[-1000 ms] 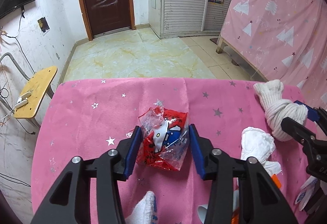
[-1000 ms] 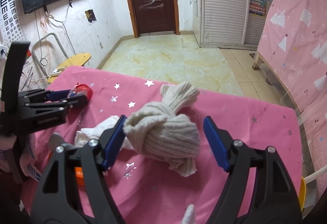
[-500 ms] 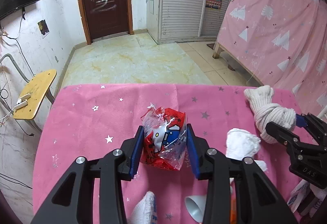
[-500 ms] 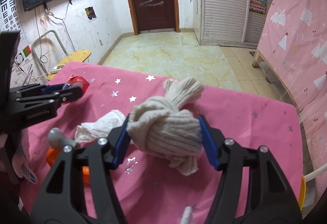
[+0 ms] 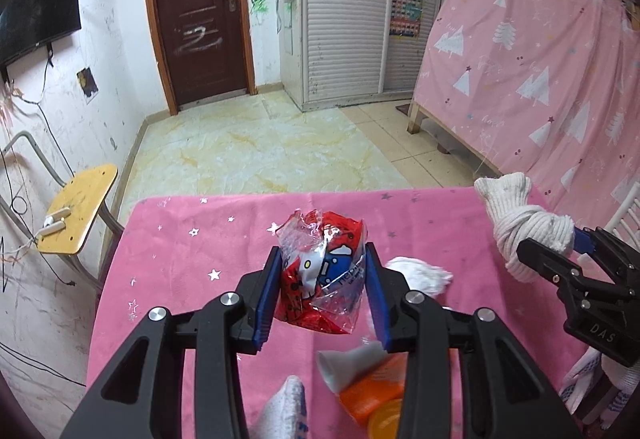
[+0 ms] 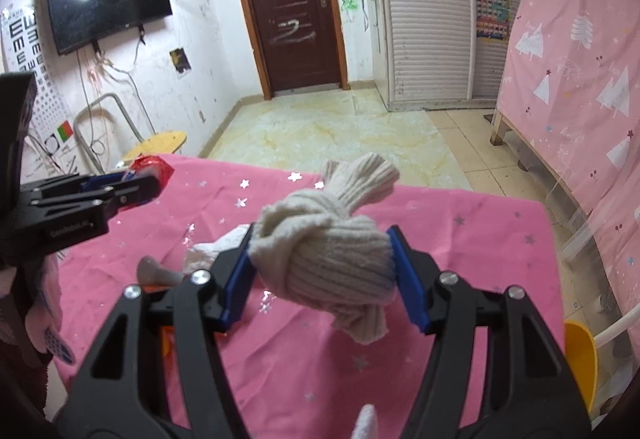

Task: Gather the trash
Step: 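Carry the red bag and knitted hat to the yellow bucket and release both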

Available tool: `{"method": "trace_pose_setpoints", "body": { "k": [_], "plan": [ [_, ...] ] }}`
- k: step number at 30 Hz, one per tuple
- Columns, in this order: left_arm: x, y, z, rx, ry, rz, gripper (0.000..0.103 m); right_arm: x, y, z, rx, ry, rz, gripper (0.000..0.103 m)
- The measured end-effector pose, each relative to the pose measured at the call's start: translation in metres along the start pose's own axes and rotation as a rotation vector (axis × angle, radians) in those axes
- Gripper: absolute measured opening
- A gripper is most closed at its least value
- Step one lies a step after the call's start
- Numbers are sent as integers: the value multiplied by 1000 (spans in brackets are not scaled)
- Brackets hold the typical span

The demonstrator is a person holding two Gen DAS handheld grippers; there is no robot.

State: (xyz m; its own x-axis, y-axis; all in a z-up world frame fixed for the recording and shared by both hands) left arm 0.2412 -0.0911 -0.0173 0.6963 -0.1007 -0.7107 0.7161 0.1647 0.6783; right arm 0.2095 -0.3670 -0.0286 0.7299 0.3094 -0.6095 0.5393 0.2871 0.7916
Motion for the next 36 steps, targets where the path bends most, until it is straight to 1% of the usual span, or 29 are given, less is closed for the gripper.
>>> {"method": "trace_pose_setpoints", "body": {
  "k": [9, 14, 18, 27, 36],
  "plan": [
    [-29, -8, 39, 47, -35, 28, 32, -56, -17, 28, 61, -58, 83, 61],
    [-43, -15, 69, 76, -63, 37, 32, -84, -36, 50, 110, -99, 115, 61],
    [-51, -23, 95, 105, -92, 36, 32, -104, -58, 74, 164, -140, 129, 61],
    [-58, -42, 153, 178, -150, 24, 32, -130, -110, 127, 273, -217, 122, 61],
    [-58, -62, 204, 246, -195, -5, 32, -132, -148, 153, 335, -228, 101, 61]
  ]
}}
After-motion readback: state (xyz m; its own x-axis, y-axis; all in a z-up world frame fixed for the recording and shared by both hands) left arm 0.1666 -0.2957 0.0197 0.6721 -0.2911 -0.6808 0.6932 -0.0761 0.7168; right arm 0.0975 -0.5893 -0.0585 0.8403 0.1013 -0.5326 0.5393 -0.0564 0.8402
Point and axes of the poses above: each gripper's, at about its wrist camera, not at the fingertips, and x roughly the way its jaws point, z to its right, y to its top, the point moved 1 cm from there along x, roughly the way its jaws point, and after that the axes turned 15 degrees about -x, right-handed, at the moved point
